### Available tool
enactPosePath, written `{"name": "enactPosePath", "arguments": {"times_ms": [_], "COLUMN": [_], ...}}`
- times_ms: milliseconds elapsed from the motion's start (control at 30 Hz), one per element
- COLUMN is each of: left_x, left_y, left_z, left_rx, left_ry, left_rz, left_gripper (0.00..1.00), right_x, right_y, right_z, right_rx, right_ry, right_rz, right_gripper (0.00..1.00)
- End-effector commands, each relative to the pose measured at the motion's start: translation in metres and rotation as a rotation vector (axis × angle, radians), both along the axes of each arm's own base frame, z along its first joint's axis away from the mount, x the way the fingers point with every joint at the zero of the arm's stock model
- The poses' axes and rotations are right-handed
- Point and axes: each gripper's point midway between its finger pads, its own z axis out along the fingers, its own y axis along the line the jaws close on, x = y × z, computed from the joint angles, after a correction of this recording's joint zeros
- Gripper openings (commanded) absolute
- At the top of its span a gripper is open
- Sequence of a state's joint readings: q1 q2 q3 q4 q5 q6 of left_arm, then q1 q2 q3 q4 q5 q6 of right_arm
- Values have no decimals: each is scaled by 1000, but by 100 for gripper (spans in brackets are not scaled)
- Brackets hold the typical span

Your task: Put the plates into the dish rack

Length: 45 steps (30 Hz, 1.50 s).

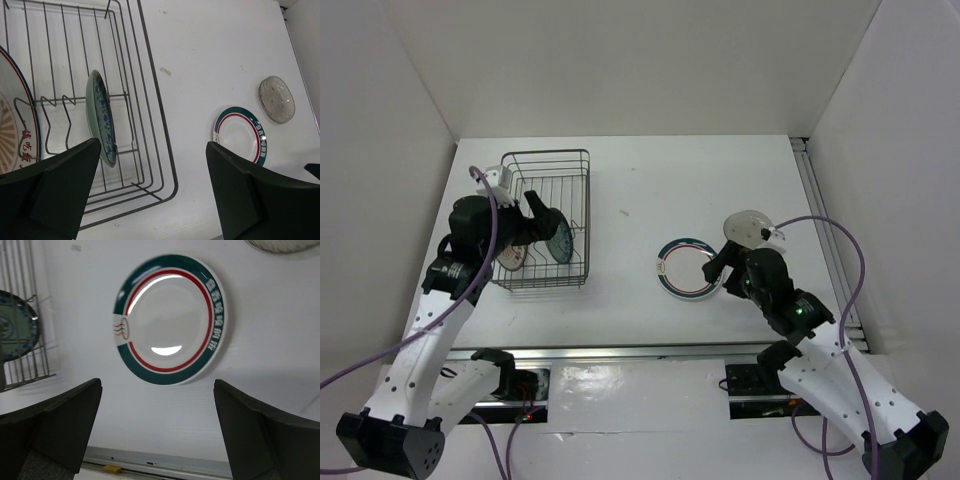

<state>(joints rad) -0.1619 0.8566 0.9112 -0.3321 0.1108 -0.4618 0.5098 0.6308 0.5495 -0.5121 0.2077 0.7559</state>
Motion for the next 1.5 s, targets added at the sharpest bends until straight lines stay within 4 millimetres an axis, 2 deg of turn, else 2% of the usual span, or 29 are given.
{"name": "enactPosePath", "arguments": {"times_ms": [0,133,233,500,767,900,967,1033,1067,1167,1200,1267,1433,1467], "left_x": [1,-2,-5,-11,-14,-15,-15,-16,-15,-17,-15,-15,-13,-13], "left_y": [-7,-14,-15,-25,-26,-28,-28,-29,-29,-32,-33,-33,-36,-38], "left_z": [25,26,29,34,32,32,32,33,34,31,28,28,22,25], "left_rx": [-70,-73,-67,-73,-77,-80,-80,-83,-83,-96,-96,-96,-101,-105], "left_ry": [-43,-43,-59,-85,-84,-83,-83,-83,-92,-78,-68,-68,-45,-53], "left_rz": [-22,-70,-84,-158,-169,-178,-178,-188,-189,-203,-203,-203,-222,-233], "left_gripper": [100,100,100,100,100,100,100,100,100,100,100,100,100,100], "right_x": [-17,-18,-14,12,14,17,20,20,18,20,20,16,17,18], "right_y": [-13,-14,-7,8,17,13,11,13,14,11,11,10,12,9], "right_z": [-43,-70,-83,-87,-117,-126,-126,-128,-129,-132,-132,-139,-140,-140], "right_rx": [-20,-12,20,35,72,70,85,102,109,98,98,89,99,100], "right_ry": [160,196,204,104,112,117,109,113,112,118,118,134,128,127], "right_rz": [-103,-139,-139,-87,-70,-88,-96,-86,-79,-84,-85,-86,-78,-87], "right_gripper": [100,100,100,96,87,79,70,59,50,36,25,18,15,12]}}
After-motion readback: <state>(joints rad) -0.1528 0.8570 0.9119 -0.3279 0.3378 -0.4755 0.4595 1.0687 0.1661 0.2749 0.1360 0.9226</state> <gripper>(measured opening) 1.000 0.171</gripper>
